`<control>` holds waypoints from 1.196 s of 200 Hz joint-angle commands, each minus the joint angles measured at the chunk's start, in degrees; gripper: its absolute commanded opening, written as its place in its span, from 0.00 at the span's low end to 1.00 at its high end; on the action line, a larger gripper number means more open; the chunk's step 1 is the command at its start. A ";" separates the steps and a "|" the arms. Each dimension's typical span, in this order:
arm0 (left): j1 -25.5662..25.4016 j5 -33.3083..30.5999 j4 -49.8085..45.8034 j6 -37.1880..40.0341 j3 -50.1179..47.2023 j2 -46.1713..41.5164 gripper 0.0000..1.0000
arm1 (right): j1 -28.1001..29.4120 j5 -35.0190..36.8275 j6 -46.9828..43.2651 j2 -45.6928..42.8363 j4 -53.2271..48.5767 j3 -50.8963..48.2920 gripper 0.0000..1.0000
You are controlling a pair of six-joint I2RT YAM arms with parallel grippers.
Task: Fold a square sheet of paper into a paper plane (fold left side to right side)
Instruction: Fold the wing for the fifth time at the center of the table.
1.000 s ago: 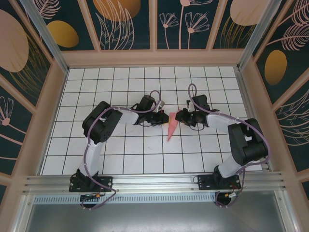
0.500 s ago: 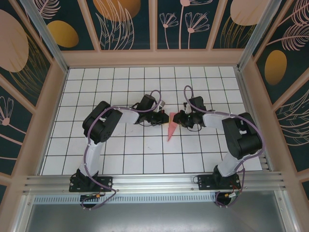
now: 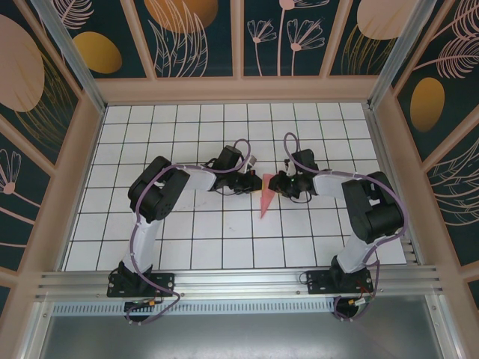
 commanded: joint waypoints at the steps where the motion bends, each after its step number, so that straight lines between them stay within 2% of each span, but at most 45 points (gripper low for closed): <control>1: 0.06 -9.17 -2.95 2.95 -0.51 4.42 0.00 | 0.00 0.89 -1.42 -1.81 -1.50 1.88 0.26; 64: 0.31 -10.08 -2.51 2.83 -1.60 3.68 0.00 | -1.26 4.08 -3.22 -5.95 -5.60 1.91 0.27; 129: 0.44 -10.75 -2.61 2.56 -1.68 3.94 0.00 | -0.92 -2.33 -0.65 -5.59 -0.42 -0.45 0.25; 168: 0.52 -10.87 -2.81 2.45 -1.60 4.10 0.00 | 1.18 -4.68 0.79 -3.64 0.89 -1.14 0.22; 239: 0.44 -10.92 -2.78 2.47 -1.50 4.56 0.00 | 3.50 -5.10 5.67 -11.49 5.19 -10.74 0.21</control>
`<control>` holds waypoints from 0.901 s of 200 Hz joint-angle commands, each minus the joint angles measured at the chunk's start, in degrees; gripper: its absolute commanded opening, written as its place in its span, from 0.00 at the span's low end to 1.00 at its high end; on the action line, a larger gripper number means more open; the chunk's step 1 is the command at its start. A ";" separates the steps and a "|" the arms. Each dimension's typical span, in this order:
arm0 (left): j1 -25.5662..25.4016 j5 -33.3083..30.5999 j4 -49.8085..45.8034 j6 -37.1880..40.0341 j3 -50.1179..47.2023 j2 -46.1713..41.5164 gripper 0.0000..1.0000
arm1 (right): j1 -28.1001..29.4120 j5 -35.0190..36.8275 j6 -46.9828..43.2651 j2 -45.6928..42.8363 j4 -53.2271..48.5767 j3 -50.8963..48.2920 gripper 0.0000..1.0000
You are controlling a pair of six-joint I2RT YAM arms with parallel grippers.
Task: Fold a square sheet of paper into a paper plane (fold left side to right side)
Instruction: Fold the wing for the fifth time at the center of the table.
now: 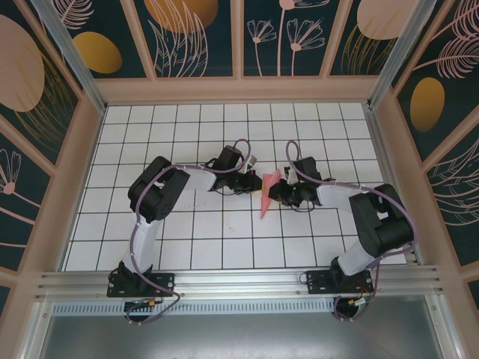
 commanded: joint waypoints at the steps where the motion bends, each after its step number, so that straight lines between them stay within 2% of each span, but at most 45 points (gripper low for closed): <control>1: 0.48 -10.66 -2.78 2.34 -1.48 4.56 0.00 | 1.44 -1.65 2.95 -3.30 4.04 -2.67 0.21; 68: 0.56 -10.81 -2.78 2.32 -1.67 4.36 0.00 | 5.21 -0.80 5.40 -6.51 6.88 -4.27 0.21; 180: 0.49 -10.96 -2.77 2.34 -1.66 4.55 0.00 | 7.05 -0.09 5.62 -0.93 8.32 -4.08 0.21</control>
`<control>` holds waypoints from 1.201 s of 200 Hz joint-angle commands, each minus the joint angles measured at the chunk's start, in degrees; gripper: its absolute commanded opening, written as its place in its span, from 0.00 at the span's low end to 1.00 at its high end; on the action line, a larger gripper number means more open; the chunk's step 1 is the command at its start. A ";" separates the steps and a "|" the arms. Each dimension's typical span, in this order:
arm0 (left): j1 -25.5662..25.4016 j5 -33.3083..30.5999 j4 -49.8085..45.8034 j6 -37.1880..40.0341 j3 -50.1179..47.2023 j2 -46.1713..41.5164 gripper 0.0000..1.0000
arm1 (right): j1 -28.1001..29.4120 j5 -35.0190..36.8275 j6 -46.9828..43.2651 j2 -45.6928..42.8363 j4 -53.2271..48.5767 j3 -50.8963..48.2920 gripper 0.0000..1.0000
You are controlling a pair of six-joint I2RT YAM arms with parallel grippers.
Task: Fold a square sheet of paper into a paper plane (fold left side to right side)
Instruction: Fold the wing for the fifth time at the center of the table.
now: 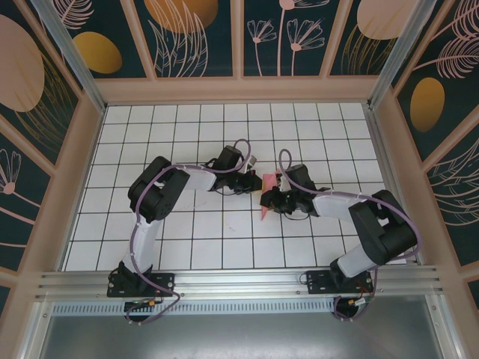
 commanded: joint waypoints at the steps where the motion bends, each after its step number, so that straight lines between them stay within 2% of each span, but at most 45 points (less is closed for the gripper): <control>1: 0.53 -10.93 -2.82 2.34 -1.62 4.58 0.00 | 0.56 0.42 0.40 1.04 1.54 -0.03 0.21; 191: 0.82 -12.12 -3.40 2.34 -1.18 4.67 0.00 | 0.99 2.77 0.00 4.29 -1.00 0.61 0.21; 240: 1.35 -12.17 -3.01 1.99 -1.36 4.93 0.00 | 1.31 4.21 -1.25 4.50 -4.58 1.72 0.21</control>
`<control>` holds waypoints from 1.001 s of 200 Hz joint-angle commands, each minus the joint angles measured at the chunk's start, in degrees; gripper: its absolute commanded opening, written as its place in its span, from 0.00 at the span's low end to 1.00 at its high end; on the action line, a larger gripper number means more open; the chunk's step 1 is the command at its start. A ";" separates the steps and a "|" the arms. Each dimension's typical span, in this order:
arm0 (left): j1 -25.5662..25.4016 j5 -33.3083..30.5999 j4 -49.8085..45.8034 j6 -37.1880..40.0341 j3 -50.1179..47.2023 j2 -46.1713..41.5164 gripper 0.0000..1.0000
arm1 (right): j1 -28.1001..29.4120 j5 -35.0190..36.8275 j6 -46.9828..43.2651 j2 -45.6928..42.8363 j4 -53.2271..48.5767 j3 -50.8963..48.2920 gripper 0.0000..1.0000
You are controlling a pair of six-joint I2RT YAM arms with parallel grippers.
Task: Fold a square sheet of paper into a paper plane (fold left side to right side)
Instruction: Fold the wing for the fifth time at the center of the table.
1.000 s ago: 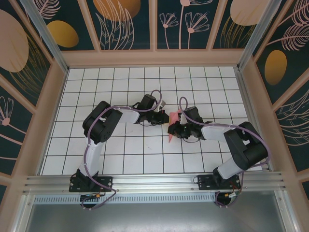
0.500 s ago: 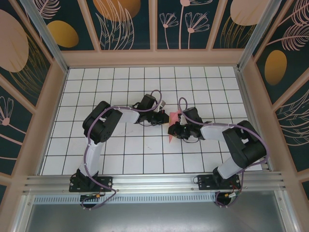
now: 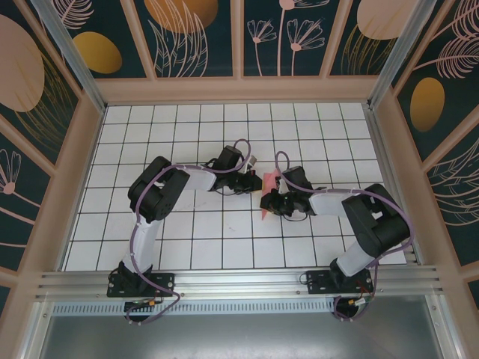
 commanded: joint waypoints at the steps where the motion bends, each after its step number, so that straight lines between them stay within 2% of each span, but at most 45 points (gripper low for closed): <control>1: 1.33 -12.00 -2.98 1.99 -1.38 4.93 0.00 | 0.67 2.11 -1.09 0.62 -4.05 1.02 0.21; 51: 1.32 -11.90 -2.82 2.04 -1.48 5.01 0.00 | 0.74 0.65 -0.37 -7.30 -3.86 1.85 0.22; 83: 1.25 -11.77 -2.69 1.99 -1.58 5.02 0.00 | 1.04 0.01 1.03 -10.02 -3.44 -1.46 0.23; 121: 1.33 -11.73 -2.66 2.00 -1.67 5.02 0.00 | 1.53 -2.47 3.69 -9.75 1.36 -4.90 0.22; 200: 1.26 -11.93 -2.75 1.91 -1.58 5.19 0.00 | 3.79 -3.17 4.49 -4.14 4.75 -3.71 0.23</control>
